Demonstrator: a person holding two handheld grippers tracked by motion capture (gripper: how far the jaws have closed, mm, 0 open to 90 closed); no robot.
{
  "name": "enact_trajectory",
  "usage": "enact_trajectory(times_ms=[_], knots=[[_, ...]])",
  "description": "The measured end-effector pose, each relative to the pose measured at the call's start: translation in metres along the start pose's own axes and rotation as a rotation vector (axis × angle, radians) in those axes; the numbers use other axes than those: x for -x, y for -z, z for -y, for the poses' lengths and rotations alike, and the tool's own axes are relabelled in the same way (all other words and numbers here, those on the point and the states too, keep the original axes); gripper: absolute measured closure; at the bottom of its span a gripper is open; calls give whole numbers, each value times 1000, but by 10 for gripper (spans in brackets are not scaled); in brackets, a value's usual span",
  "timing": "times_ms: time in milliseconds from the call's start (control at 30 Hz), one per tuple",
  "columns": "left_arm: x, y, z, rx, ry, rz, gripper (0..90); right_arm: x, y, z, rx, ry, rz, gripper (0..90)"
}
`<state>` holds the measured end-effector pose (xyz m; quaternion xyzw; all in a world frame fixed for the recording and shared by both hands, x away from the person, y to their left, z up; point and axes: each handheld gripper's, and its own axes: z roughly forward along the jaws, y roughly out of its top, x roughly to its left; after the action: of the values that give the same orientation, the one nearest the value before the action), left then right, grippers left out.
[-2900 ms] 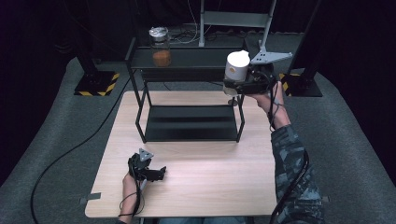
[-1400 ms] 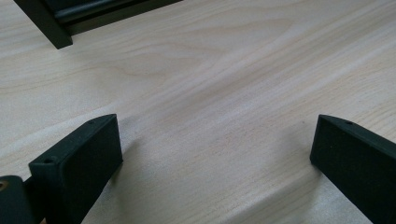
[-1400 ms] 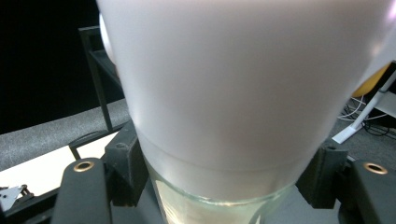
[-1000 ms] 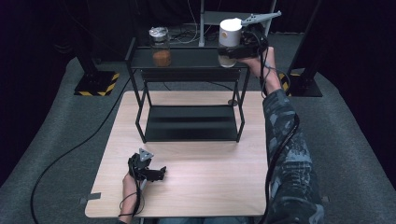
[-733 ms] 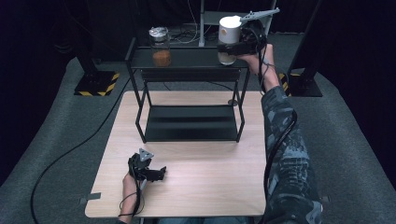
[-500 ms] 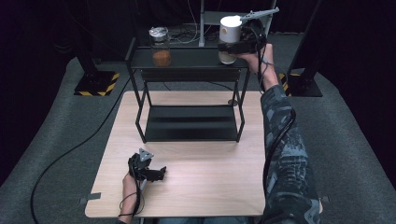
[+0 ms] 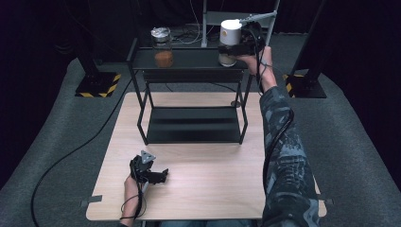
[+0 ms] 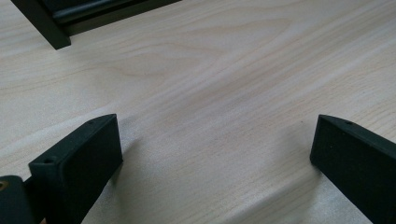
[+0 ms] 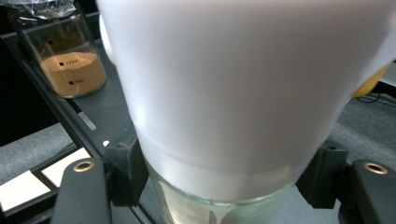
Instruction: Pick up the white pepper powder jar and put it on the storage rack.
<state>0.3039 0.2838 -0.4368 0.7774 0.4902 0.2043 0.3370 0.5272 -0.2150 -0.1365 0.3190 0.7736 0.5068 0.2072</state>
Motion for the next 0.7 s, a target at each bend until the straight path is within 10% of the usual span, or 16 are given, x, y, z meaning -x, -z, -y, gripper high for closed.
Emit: enact_trajectory(times_ms=[700], knots=[[0,0,0,0,-1,0,13,4,-1,5,17,3,-21,298]])
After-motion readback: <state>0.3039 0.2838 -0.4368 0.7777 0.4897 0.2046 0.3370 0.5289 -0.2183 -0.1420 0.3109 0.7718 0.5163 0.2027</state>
